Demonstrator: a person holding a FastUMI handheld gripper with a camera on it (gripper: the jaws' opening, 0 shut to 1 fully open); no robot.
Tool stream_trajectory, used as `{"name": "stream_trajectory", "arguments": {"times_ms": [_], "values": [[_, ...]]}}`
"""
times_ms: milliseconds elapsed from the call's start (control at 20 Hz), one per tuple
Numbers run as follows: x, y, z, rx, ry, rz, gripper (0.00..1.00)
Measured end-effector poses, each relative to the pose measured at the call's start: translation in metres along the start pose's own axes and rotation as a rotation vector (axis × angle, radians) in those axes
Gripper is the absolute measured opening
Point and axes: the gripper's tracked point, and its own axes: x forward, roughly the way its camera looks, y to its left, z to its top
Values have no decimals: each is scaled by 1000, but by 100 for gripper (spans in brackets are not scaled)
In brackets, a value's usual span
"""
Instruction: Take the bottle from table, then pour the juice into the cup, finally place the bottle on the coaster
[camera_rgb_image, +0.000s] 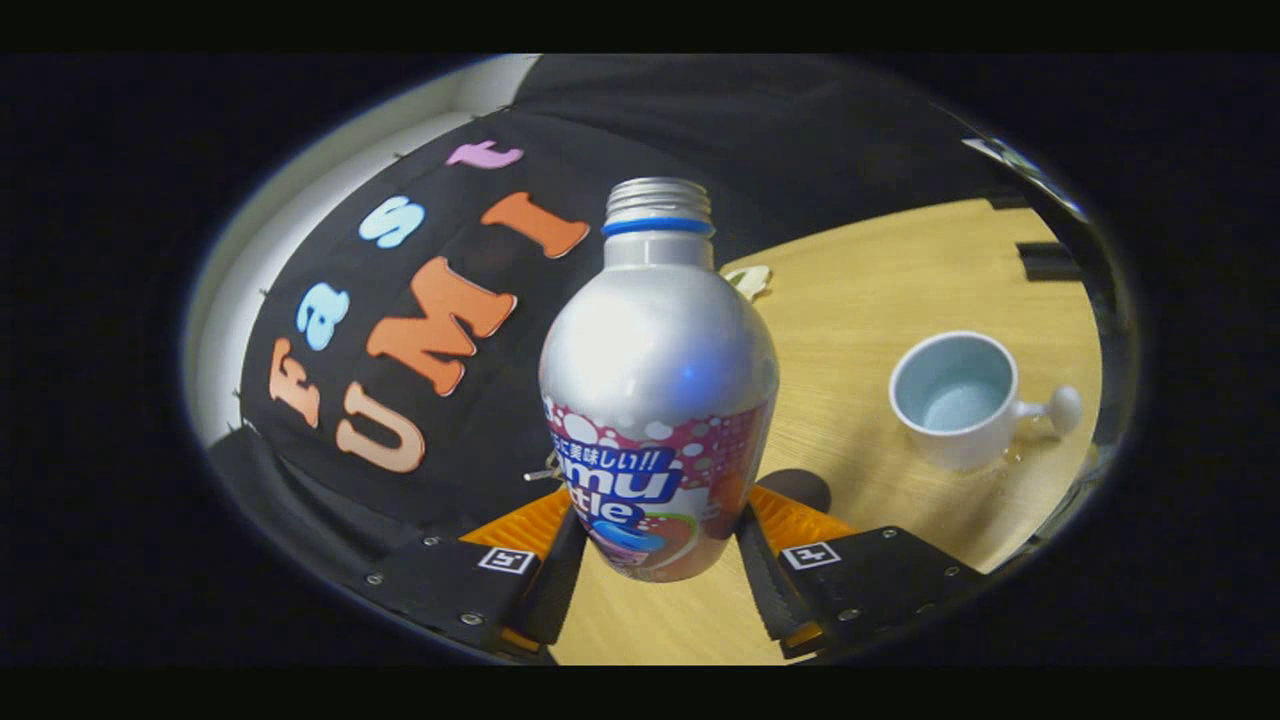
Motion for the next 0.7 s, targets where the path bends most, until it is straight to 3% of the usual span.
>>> {"name": "stream_trajectory", "arguments": {"times_ms": [300, 550, 700], "values": [[33, -6, -10, -505, -25, -120, 75], [59, -24, -21, -720, -35, -199, 75], [73, -35, -31, -780, -21, -230, 76]]}}
